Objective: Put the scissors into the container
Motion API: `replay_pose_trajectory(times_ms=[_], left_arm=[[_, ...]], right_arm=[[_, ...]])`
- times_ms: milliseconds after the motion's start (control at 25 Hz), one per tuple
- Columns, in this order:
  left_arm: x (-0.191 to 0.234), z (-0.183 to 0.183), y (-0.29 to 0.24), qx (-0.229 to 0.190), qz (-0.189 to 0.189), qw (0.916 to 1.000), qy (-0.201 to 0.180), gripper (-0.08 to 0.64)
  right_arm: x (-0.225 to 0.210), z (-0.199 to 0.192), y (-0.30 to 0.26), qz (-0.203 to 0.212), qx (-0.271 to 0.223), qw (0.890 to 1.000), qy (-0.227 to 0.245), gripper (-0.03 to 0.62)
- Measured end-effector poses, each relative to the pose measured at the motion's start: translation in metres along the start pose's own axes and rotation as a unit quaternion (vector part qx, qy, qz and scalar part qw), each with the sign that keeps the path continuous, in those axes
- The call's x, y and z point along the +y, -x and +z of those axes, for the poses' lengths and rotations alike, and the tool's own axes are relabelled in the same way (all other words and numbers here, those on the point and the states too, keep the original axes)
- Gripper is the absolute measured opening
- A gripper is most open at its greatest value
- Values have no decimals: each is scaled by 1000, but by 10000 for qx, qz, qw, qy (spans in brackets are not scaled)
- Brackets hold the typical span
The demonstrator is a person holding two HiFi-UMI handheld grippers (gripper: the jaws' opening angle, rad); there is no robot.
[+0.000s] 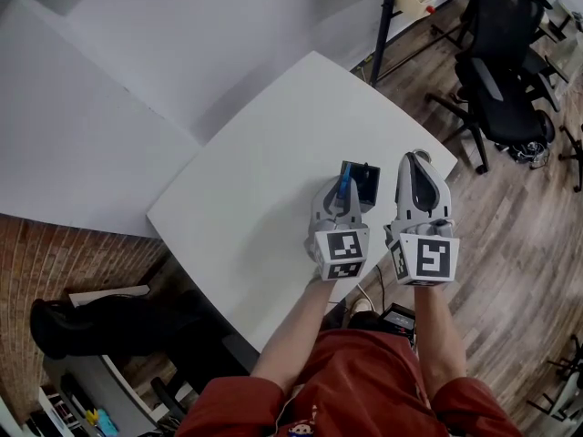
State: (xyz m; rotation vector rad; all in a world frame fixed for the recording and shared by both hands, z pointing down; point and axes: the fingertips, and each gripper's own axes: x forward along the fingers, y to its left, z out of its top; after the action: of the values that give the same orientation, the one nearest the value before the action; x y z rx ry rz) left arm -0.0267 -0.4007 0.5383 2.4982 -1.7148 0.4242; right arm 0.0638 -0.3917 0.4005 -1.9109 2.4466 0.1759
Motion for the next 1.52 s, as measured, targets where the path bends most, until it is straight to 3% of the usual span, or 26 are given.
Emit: replay_pose_trajectory(times_ms=[880, 1080, 1520], left_arm=[[-1, -11, -19, 214, -47, 9997, -52, 52], [-4, -10, -19, 213, -71, 9997, -103, 108], [-4, 4, -13, 100, -75, 9999, -70, 133]], right_arm=[[-9, -23, -8, 5, 186, 9997, -164, 9], [-11, -25, -8, 0, 199, 9996, -194, 8], [-12, -19, 1, 41, 161, 9997, -163, 8]])
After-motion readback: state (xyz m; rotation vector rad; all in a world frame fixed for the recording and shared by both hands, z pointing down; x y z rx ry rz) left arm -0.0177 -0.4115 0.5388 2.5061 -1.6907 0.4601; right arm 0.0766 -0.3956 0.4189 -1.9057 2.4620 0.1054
